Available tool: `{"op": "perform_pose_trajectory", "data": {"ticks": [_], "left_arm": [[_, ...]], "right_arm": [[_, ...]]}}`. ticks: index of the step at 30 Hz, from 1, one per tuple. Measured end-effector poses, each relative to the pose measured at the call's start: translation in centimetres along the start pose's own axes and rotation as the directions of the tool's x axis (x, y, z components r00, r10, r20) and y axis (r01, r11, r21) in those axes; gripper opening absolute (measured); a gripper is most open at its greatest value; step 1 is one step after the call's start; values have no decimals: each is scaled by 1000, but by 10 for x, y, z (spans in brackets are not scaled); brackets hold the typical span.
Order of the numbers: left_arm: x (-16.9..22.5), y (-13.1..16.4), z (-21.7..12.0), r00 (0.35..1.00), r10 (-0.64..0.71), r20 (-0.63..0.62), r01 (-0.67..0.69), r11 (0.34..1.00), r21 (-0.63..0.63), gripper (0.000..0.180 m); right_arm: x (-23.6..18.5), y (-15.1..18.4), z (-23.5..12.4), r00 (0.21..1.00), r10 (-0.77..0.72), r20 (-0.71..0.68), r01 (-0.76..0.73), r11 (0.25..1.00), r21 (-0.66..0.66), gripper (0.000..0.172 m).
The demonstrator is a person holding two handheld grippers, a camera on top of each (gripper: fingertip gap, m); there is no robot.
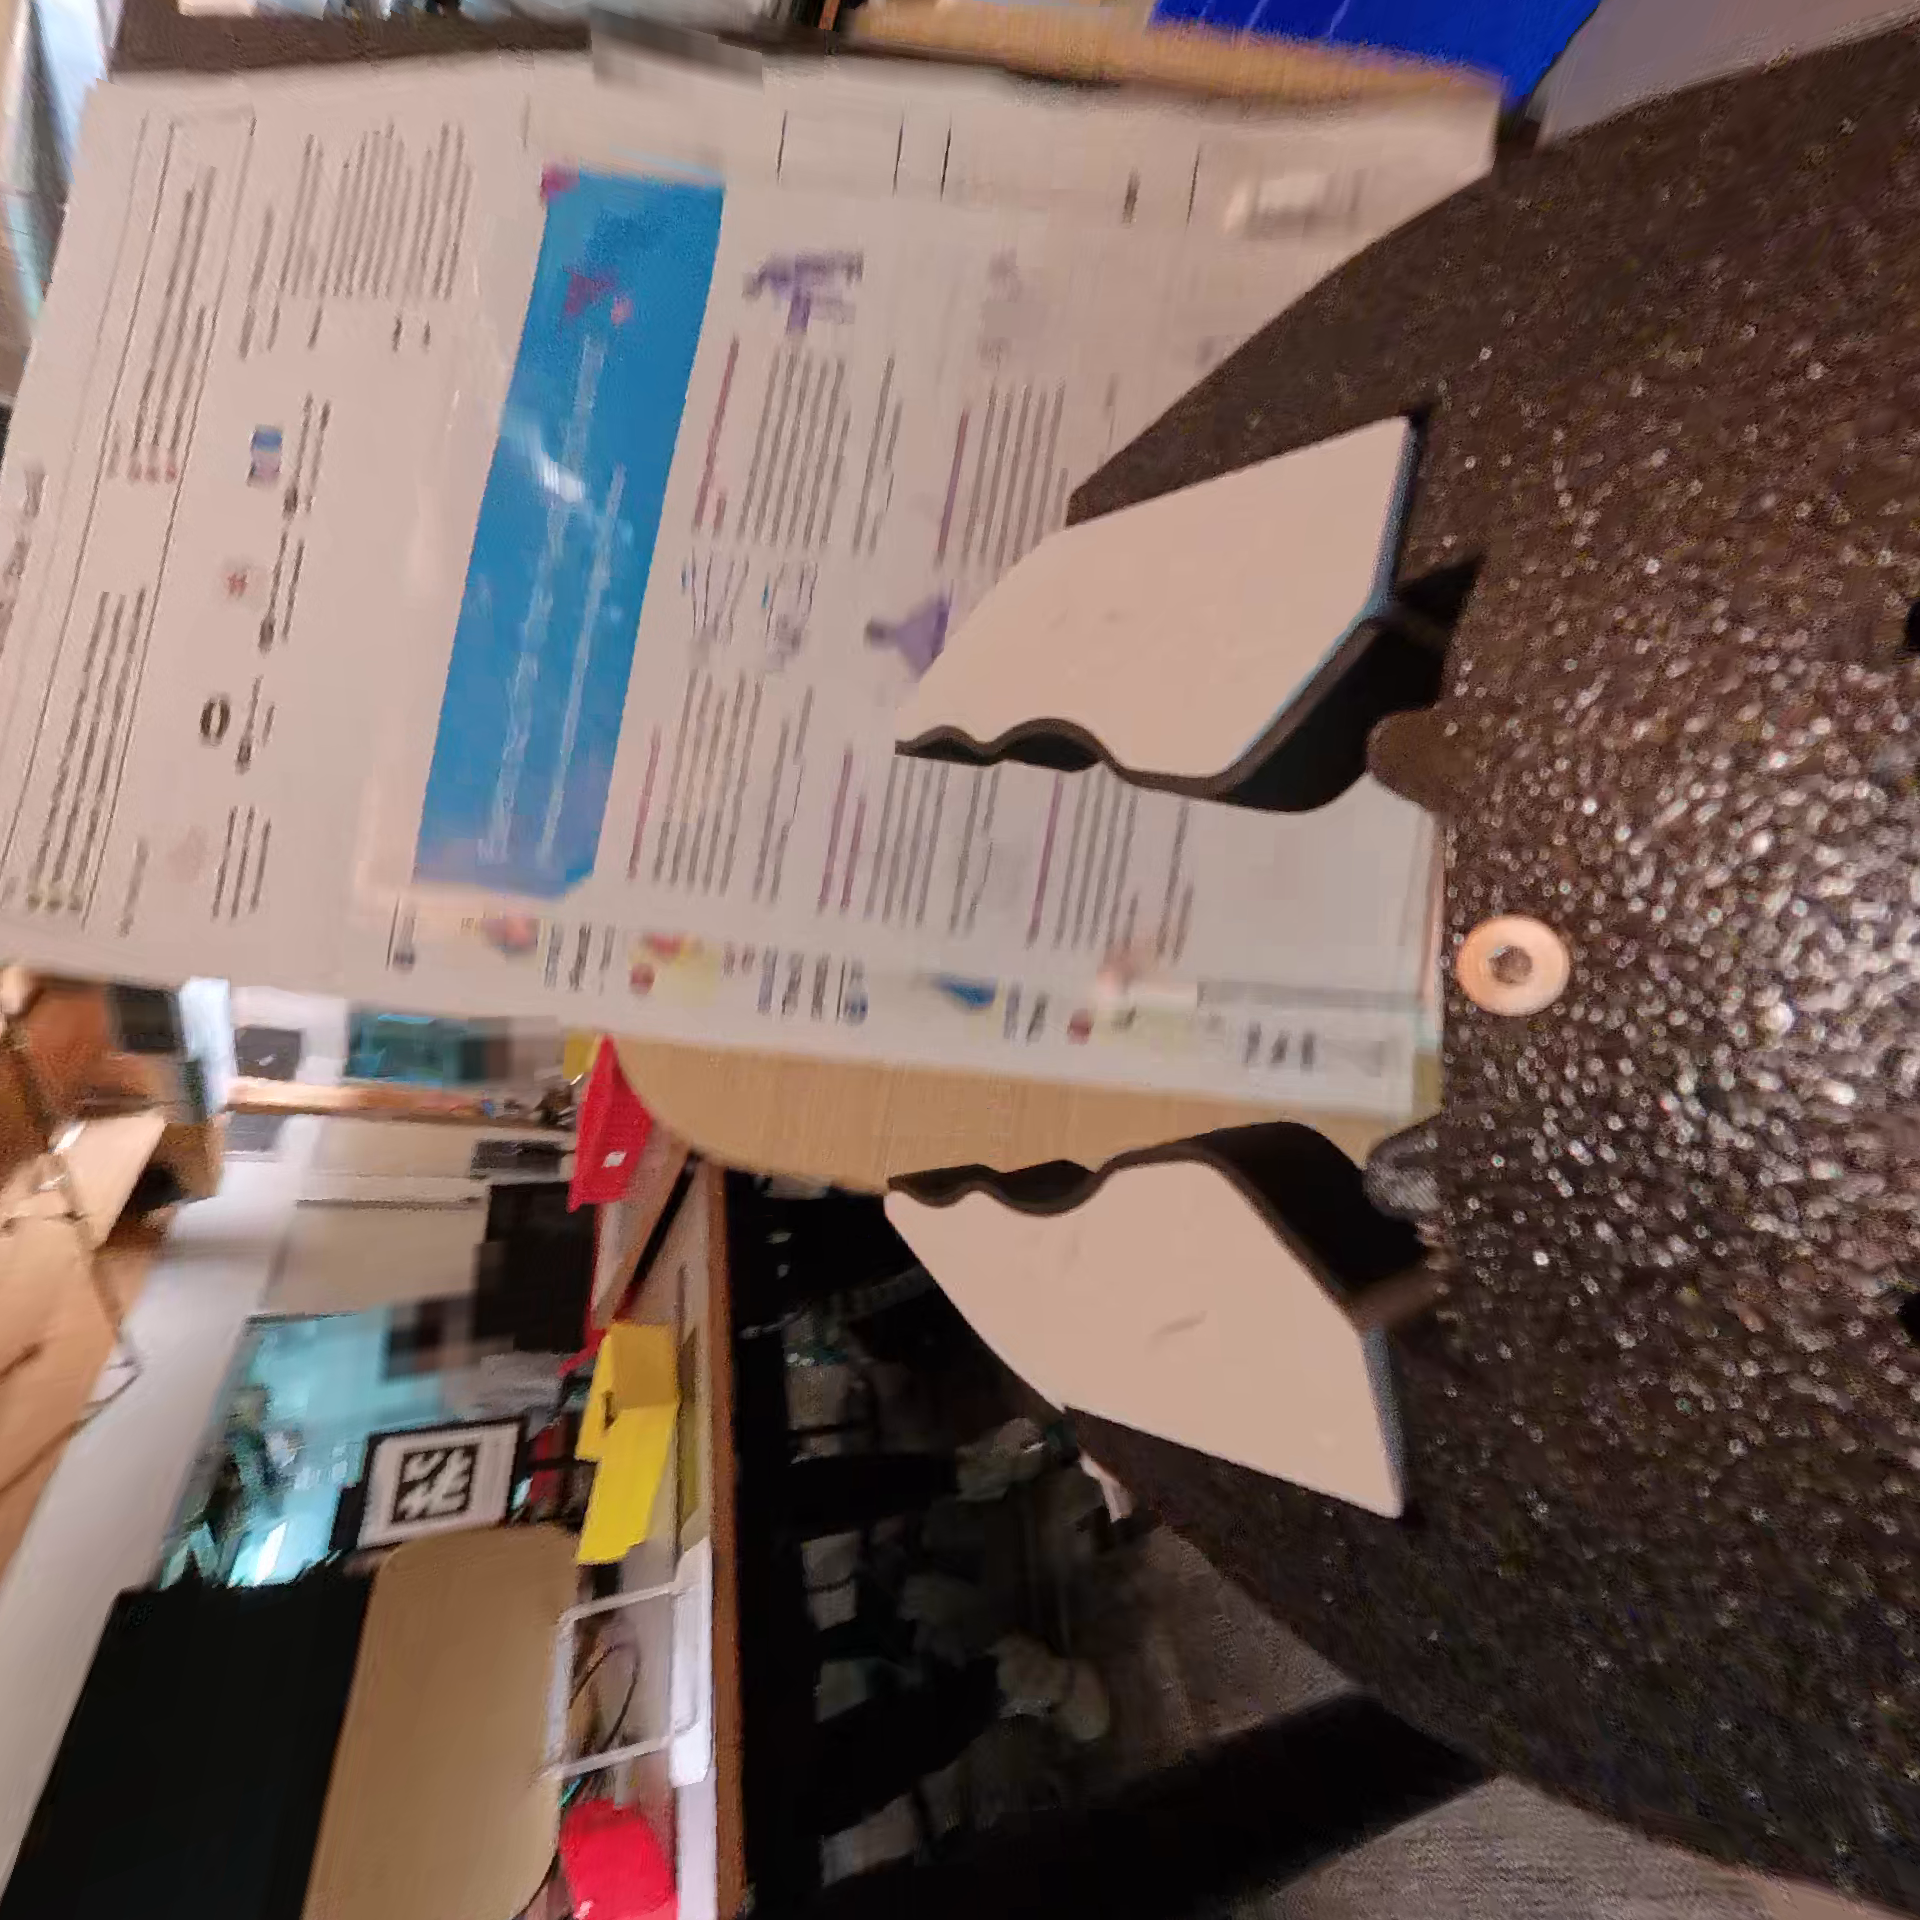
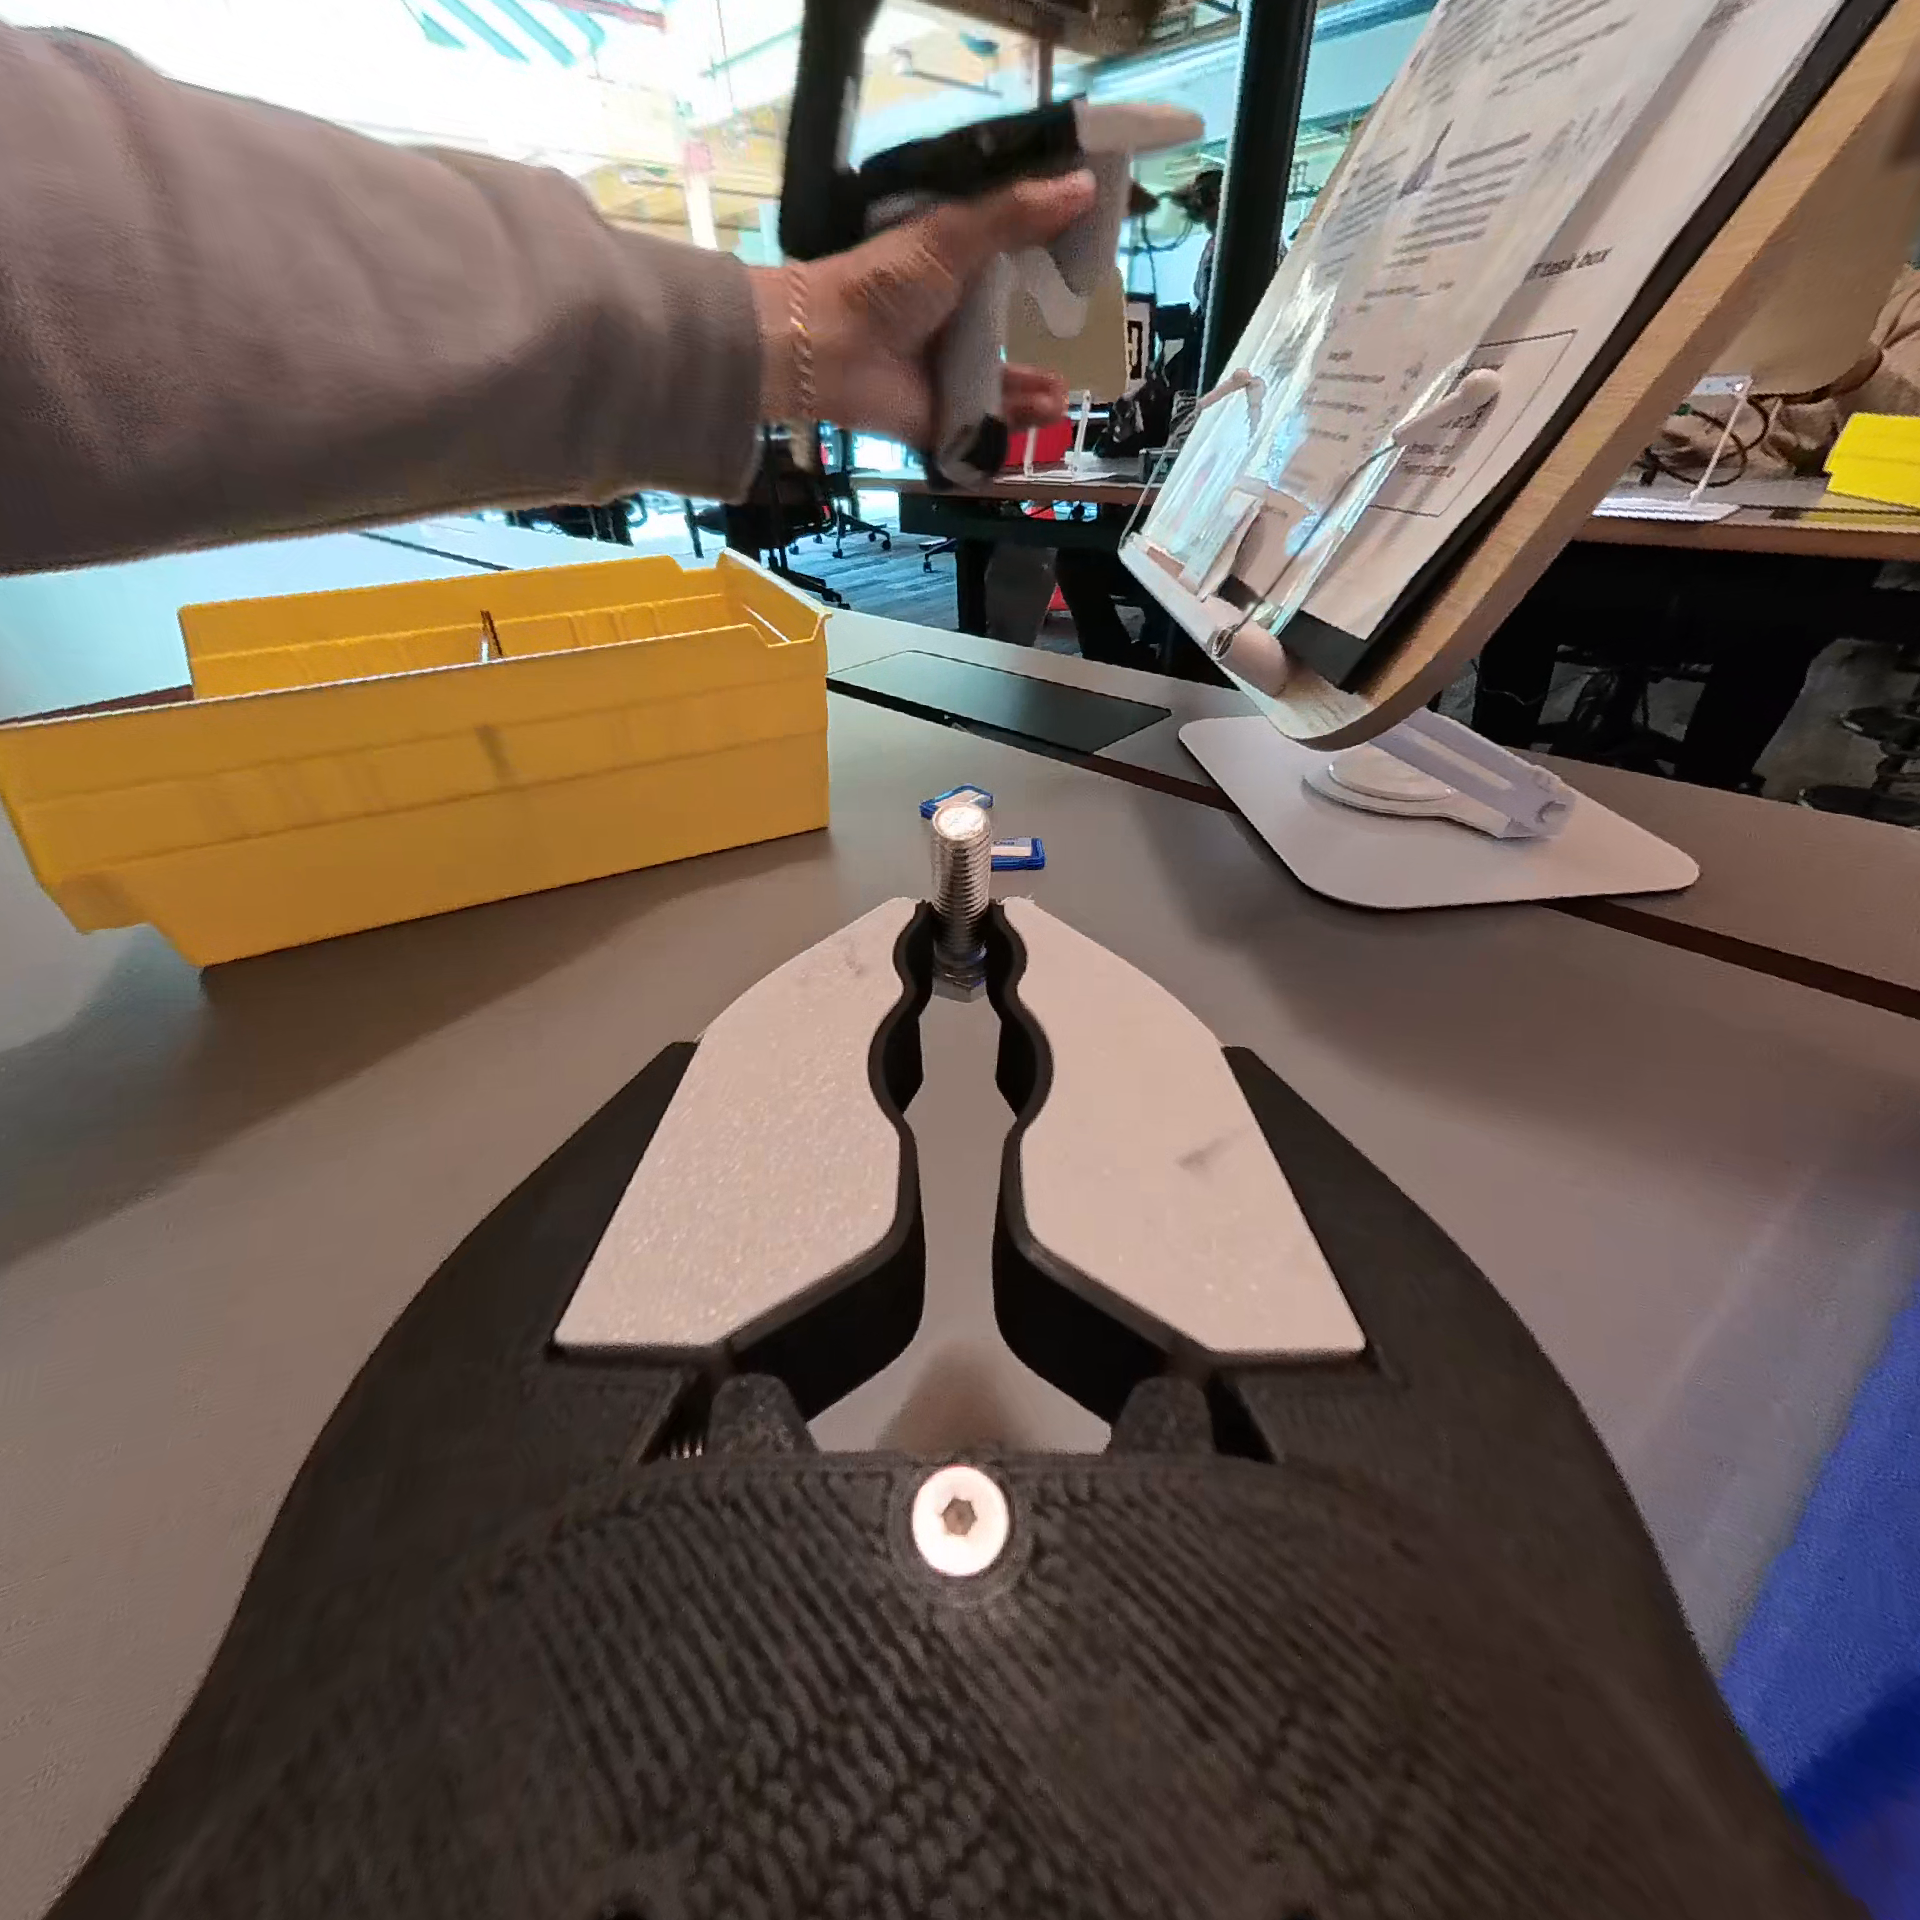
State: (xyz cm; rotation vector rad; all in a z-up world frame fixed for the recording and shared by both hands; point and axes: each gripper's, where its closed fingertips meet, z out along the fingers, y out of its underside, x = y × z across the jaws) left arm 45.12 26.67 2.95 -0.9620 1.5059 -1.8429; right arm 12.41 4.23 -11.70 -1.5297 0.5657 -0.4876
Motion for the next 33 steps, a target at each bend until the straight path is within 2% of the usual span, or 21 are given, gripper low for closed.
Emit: {"op": "perform_pose_trajectory", "data": {"ticks": [3, 7, 8, 9, 12, 14, 16, 19, 21, 25, 28, 30, 33], "left_arm": [[-27, 16, 24, 991, -114, -70, 119, 991, 65, 62], [-35, 28, 49, 938, -261, -227, 290, 952, 101, 36], [-30, 29, 52, 909, -298, -291, 339, 935, 102, 34], [-26, 27, 51, 879, -322, -351, 382, 917, 116, 20], [-19, 25, 39, 847, -316, -427, 400, 908, 121, 11], [-13, 24, 28, 851, -317, -419, 401, 907, 127, 2], [-5, 24, 17, 876, -299, -379, 379, 912, 158, 5], [0, 22, 11, 920, -291, -262, 344, 921, 183, 9], [2, 23, 9, 952, -250, -178, 286, 933, 220, 5], [6, 24, -3, 959, -265, -101, 283, 920, 270, 1], [5, 20, -11, 951, -301, -71, 308, 898, 315, 6], [5, 18, -15, 948, -315, -53, 313, 881, 354, 0], [16, 12, -22, 906, -384, -177, 423, 815, 396, 0]], "right_arm": [[-2, 2, 1, 1000, -19, 14, 19, 1000, -9, 9], [-3, 1, 1, 999, -17, 32, 17, 1000, -3, 9], [-4, 1, 1, 999, -13, 43, 13, 1000, -7, 9], [-5, 2, 1, 999, -12, 50, 12, 1000, -9, 9], [-6, 1, 1, 998, -11, 59, 11, 1000, -5, 9], [-5, 1, 1, 998, -3, 64, 3, 1000, -5, 9], [-4, 0, 1, 998, 8, 64, -8, 1000, -1, 9], [-3, -1, 0, 998, 19, 63, -19, 1000, 7, 9], [-4, -1, 0, 998, 11, 63, -12, 1000, 8, 9], [-6, 0, 0, 998, -13, 64, 12, 1000, 6, 9], [-5, 0, 0, 998, -28, 58, 28, 1000, 1, 9], [-4, 0, 0, 998, -38, 52, 37, 999, 5, 9], [-4, -1, -1, 998, -36, 57, 35, 999, 9, 9]]}}
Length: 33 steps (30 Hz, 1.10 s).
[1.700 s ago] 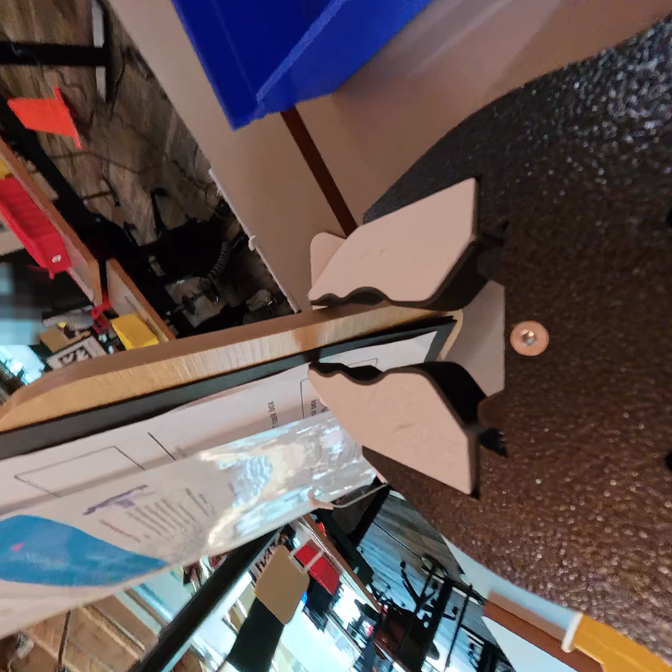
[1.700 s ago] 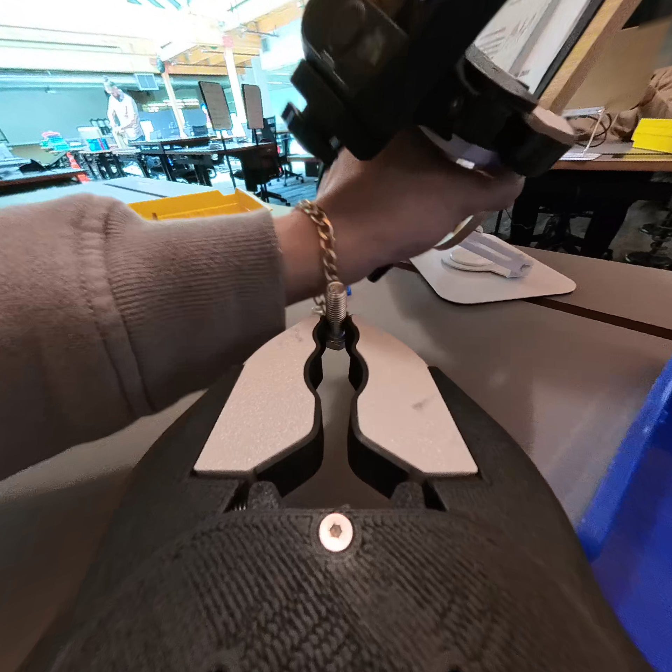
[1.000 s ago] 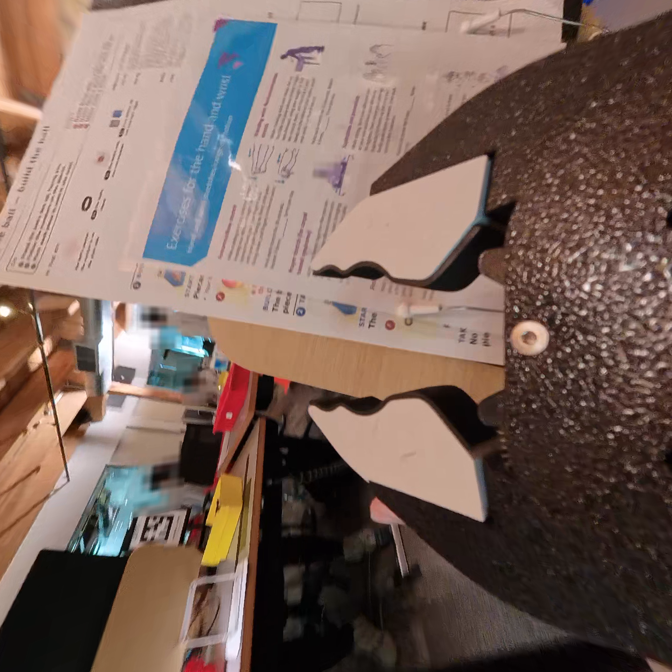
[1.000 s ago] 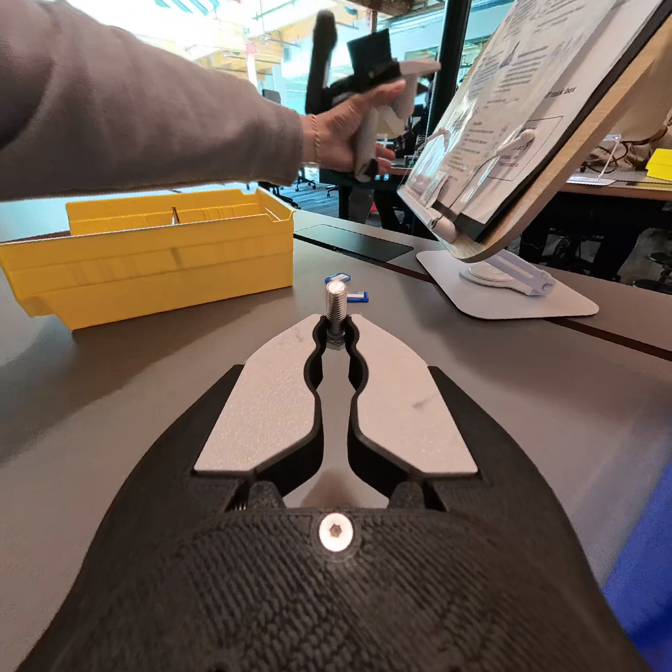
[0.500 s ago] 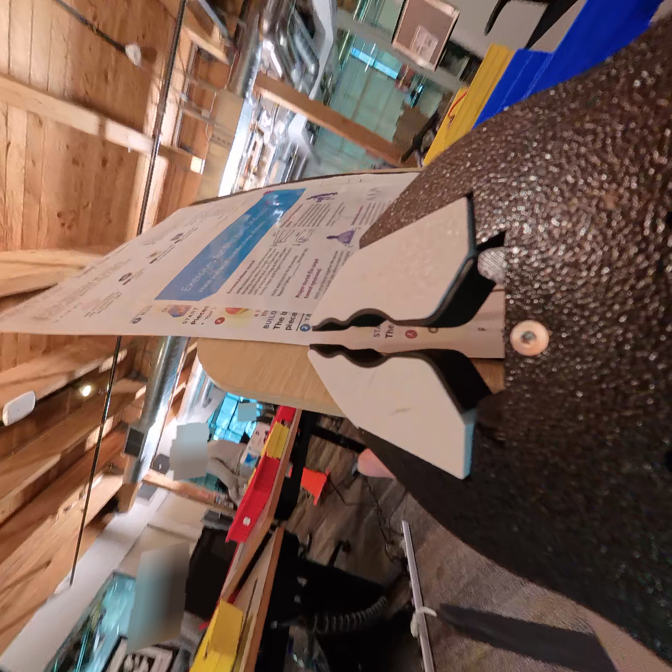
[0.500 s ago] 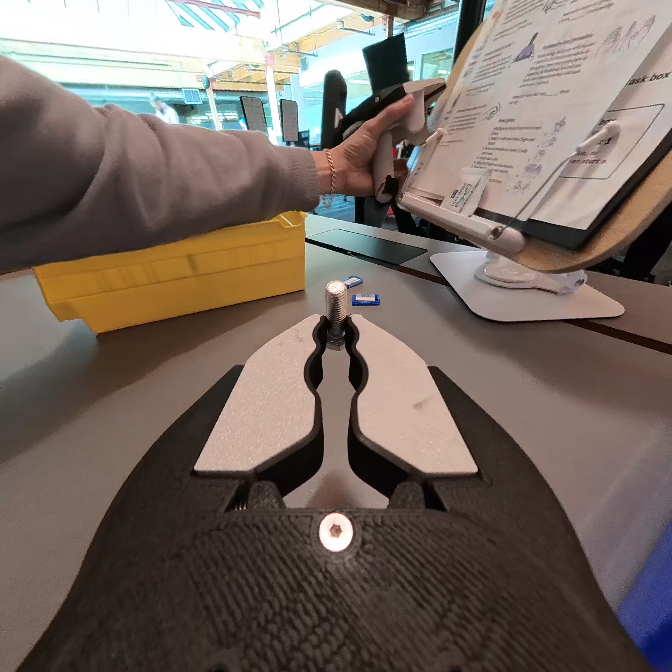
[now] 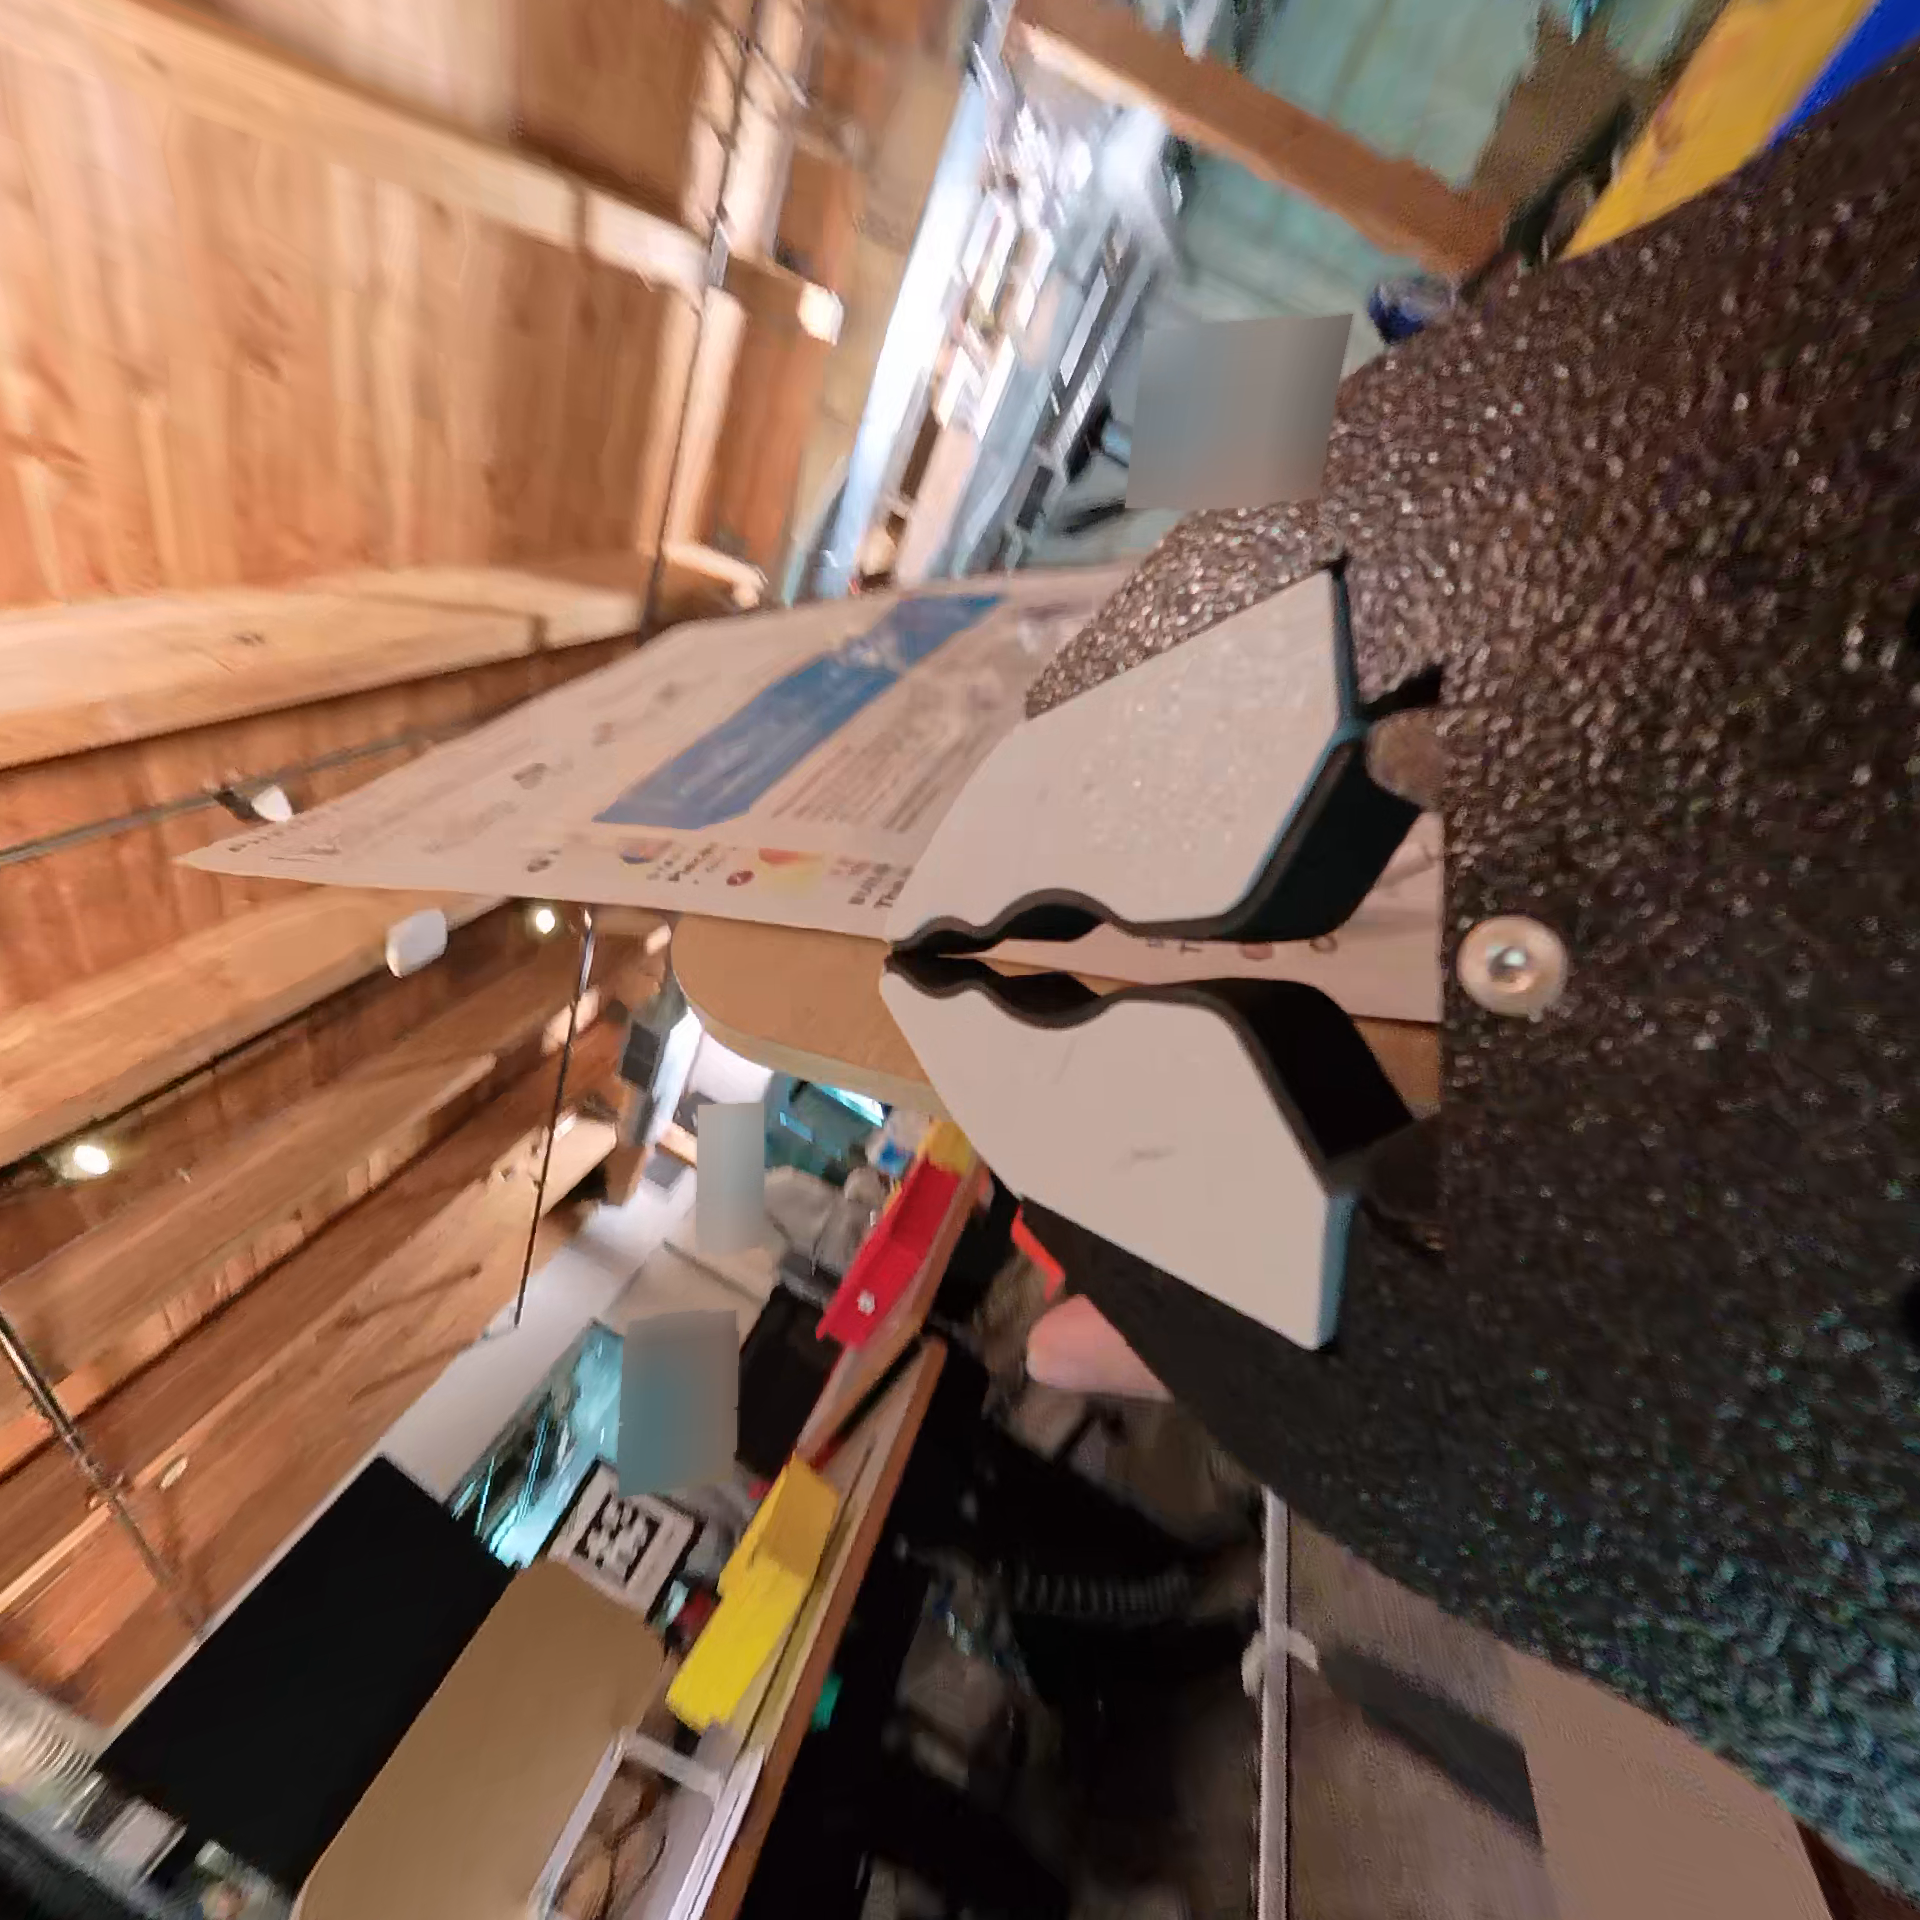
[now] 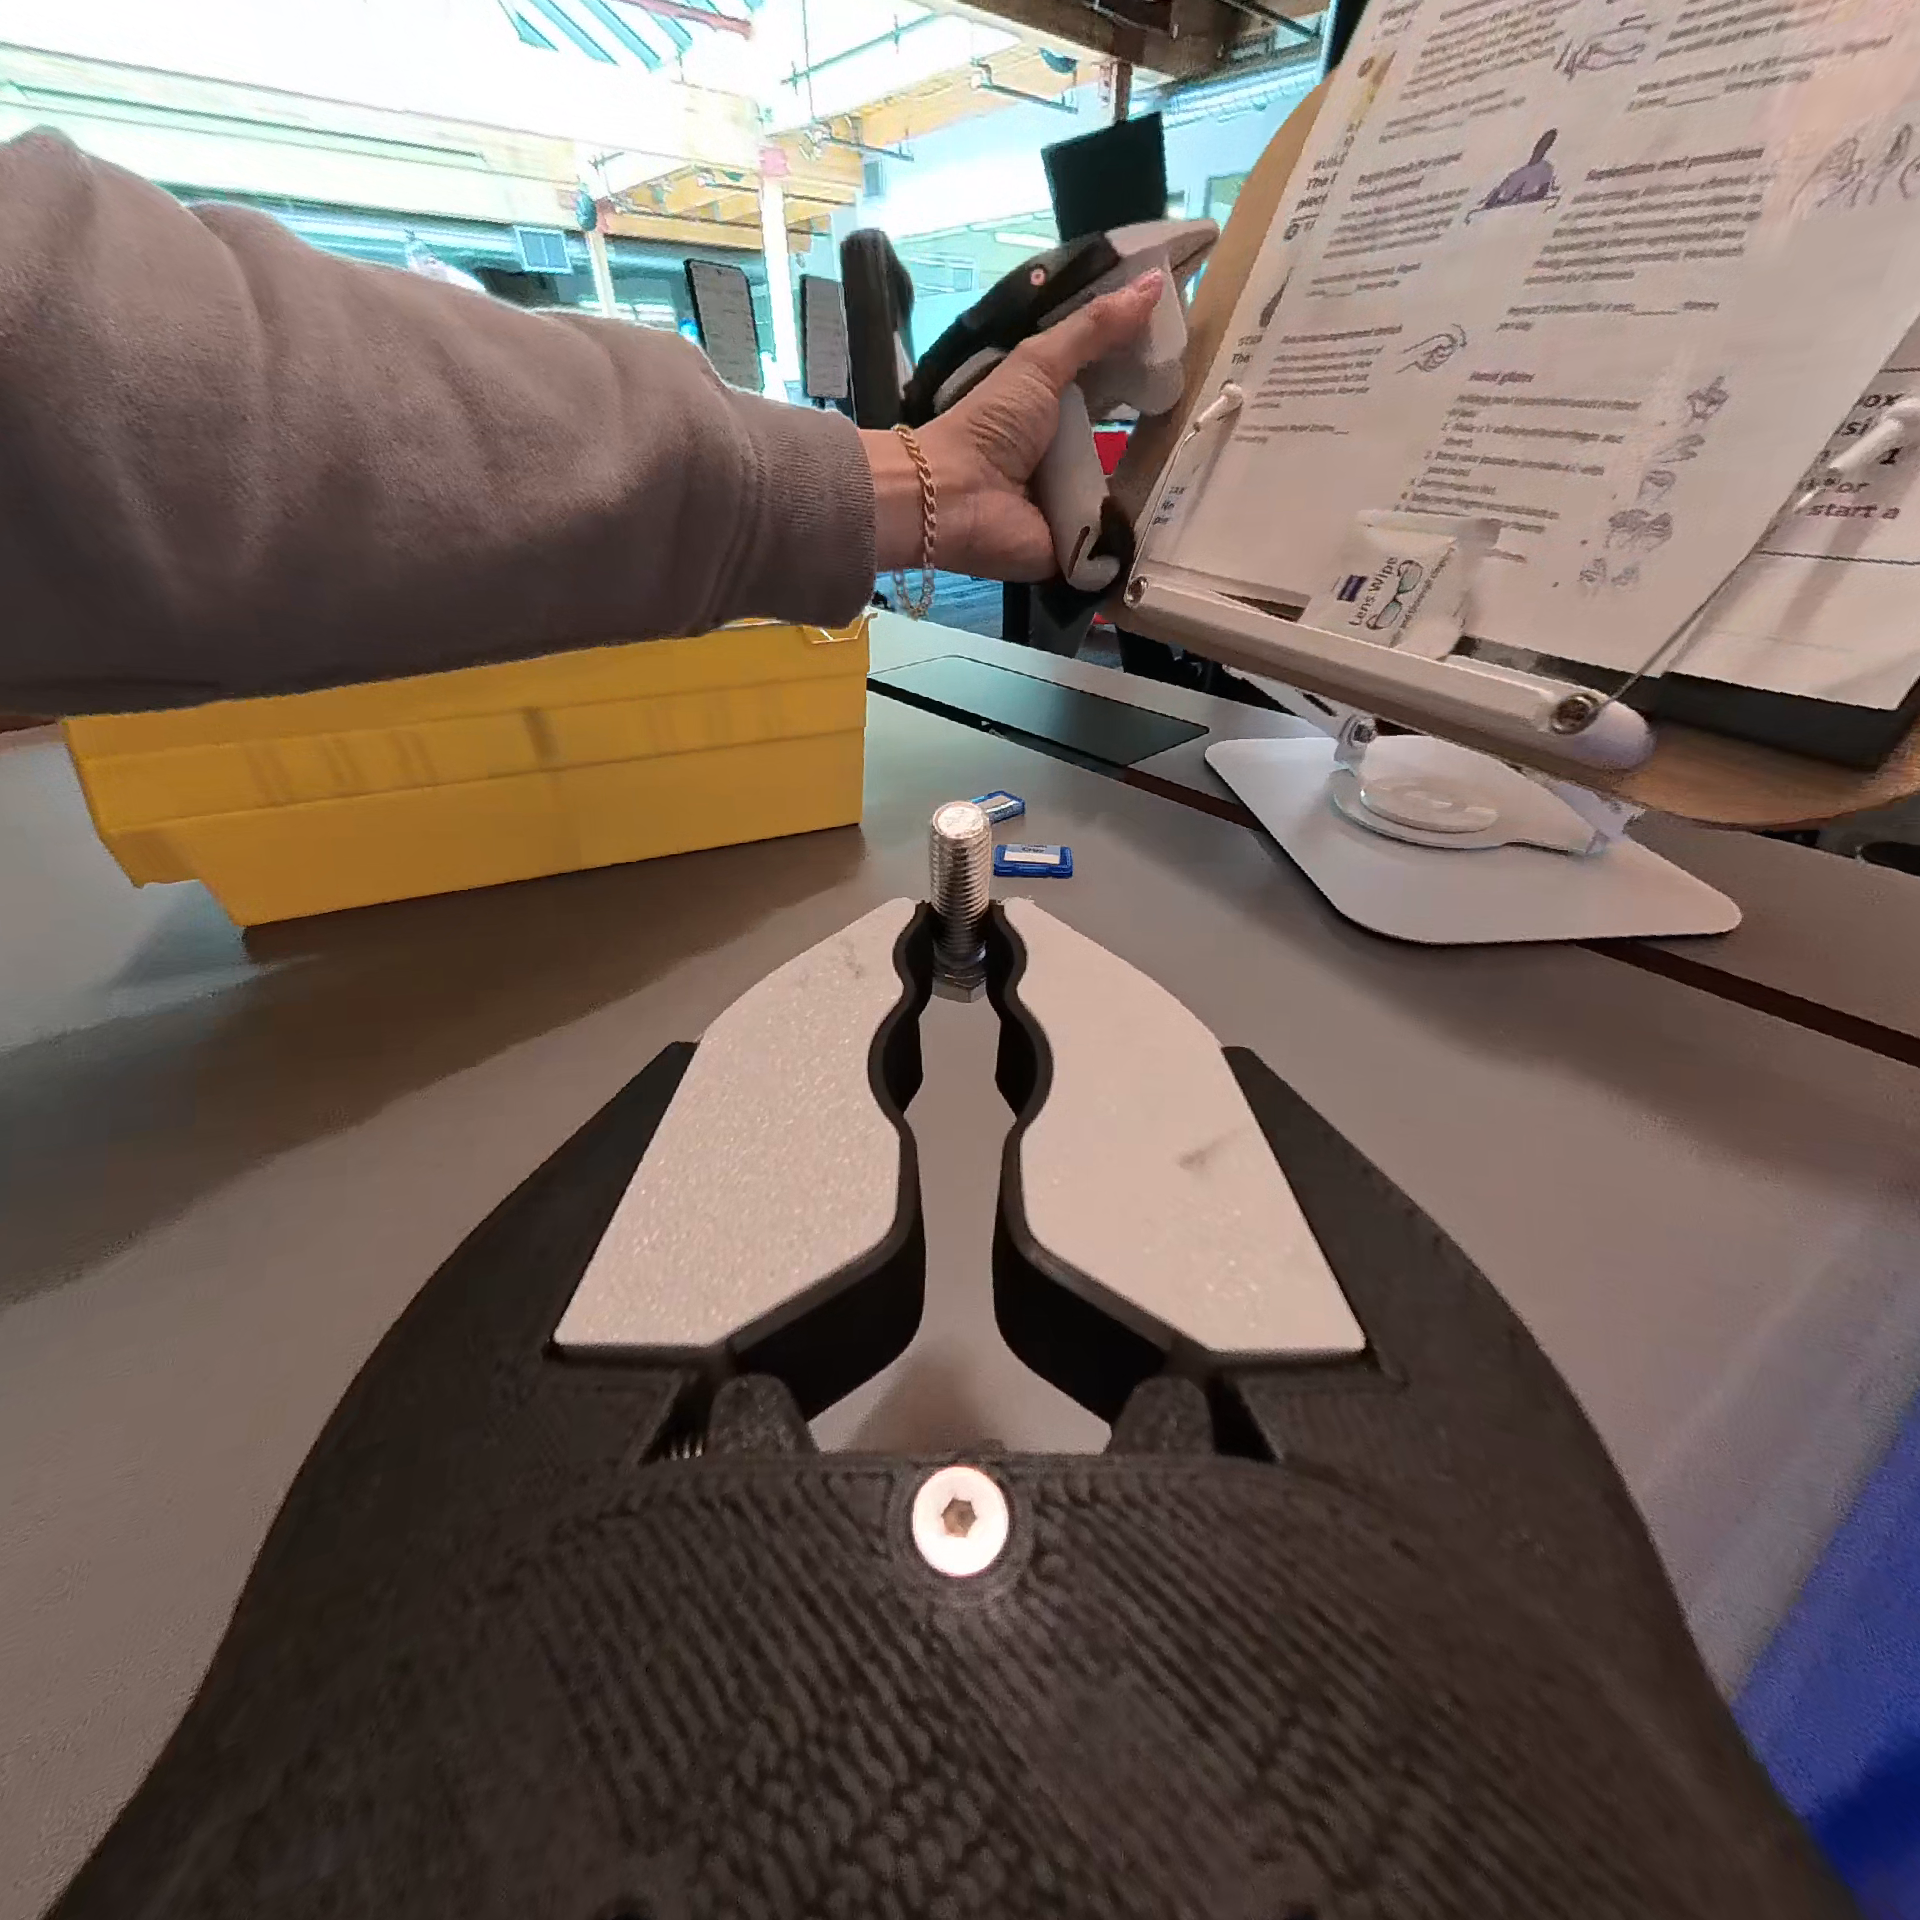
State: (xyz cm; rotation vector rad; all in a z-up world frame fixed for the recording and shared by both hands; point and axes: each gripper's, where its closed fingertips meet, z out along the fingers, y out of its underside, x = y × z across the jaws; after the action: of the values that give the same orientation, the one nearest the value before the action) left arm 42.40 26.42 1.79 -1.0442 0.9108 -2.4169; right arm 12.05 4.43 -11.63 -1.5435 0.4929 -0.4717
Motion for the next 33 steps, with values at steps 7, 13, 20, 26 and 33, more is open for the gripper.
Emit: {"op": "perform_pose_trajectory", "data": {"ticks": [7, 13, 20, 26, 33], "left_arm": [[43, 11, -18, 1000, 9, -19, -8, 999, 33, 0], [81, 23, -45, 988, 90, 126, -106, 986, 129, 0], [55, 8, -30, 994, 72, 83, -82, 989, 123, 0], [18, 1, -8, 997, -56, -45, 60, 995, 81, 0], [27, -6, -26, 999, 7, 51, -17, 982, 190, 0]], "right_arm": [[4, 0, -1, 1000, 0, -6, 0, 1000, 1, 9], [6, -1, -2, 1000, 10, -8, -10, 1000, 12, 9], [-1, 0, -1, 999, -46, 4, 46, 999, 3, 9], [-3, 1, 0, 998, -57, 5, 57, 998, -4, 9], [4, -1, -2, 1000, -8, 3, 8, 1000, 9, 9]]}}
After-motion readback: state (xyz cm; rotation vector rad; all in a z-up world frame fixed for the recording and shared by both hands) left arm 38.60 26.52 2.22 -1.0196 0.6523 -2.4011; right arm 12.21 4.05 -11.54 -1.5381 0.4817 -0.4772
